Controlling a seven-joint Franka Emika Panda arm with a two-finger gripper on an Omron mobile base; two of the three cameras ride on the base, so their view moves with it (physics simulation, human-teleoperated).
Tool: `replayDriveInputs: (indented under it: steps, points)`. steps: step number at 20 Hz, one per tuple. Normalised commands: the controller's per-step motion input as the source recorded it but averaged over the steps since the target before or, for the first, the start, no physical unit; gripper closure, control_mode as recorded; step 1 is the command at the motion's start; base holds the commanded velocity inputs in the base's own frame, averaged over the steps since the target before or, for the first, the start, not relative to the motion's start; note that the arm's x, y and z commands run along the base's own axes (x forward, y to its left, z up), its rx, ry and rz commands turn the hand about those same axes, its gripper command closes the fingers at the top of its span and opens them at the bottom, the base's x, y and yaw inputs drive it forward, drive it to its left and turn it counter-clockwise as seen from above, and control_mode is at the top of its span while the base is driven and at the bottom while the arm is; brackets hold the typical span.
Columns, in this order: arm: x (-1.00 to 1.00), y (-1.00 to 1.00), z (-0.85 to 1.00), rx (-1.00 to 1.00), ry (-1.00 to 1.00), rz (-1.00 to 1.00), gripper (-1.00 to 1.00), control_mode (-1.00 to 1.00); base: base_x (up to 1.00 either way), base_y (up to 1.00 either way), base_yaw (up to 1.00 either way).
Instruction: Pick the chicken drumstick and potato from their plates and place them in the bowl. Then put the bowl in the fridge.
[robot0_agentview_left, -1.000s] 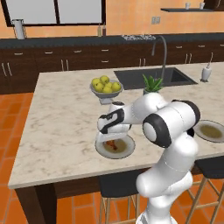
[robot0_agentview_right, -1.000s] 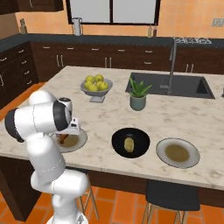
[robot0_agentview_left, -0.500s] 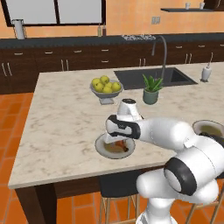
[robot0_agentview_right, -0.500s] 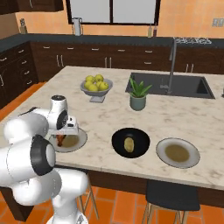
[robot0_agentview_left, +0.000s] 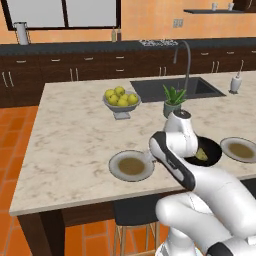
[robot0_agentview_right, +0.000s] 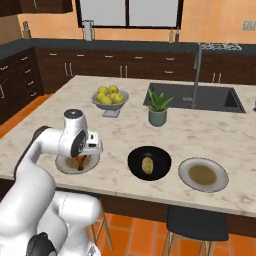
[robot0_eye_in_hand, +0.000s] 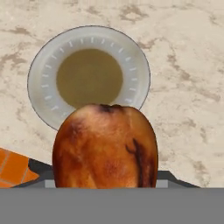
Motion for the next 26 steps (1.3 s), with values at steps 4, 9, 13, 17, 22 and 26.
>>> replayDriveInputs:
  steps: [4,9,13,17,22,26]
  points:
    - [0.00,-0.77,0.77,-0.01,0.12,0.04,1.00,-1.00,0.00,0.00,0.00]
    - [0.28,-0.74,0.50,-0.01,0.17,-0.03,1.00,-1.00,0.00,0.00,0.00]
    - [0.50,-0.99,-0.02,0.00,0.17,-0.08,1.00,-1.00,0.00,0.00,0.00]
    - [0.37,-0.96,-0.41,0.00,0.05,-0.07,1.00,-1.00,0.00,0.00,0.00]
    - [0.58,-0.80,-0.44,0.00,0.00,-0.04,1.00,-1.00,0.00,0.00,0.00]
    - [0.67,-0.51,-0.36,0.00,0.00,0.00,1.00,-1.00,0.00,0.00,0.00]
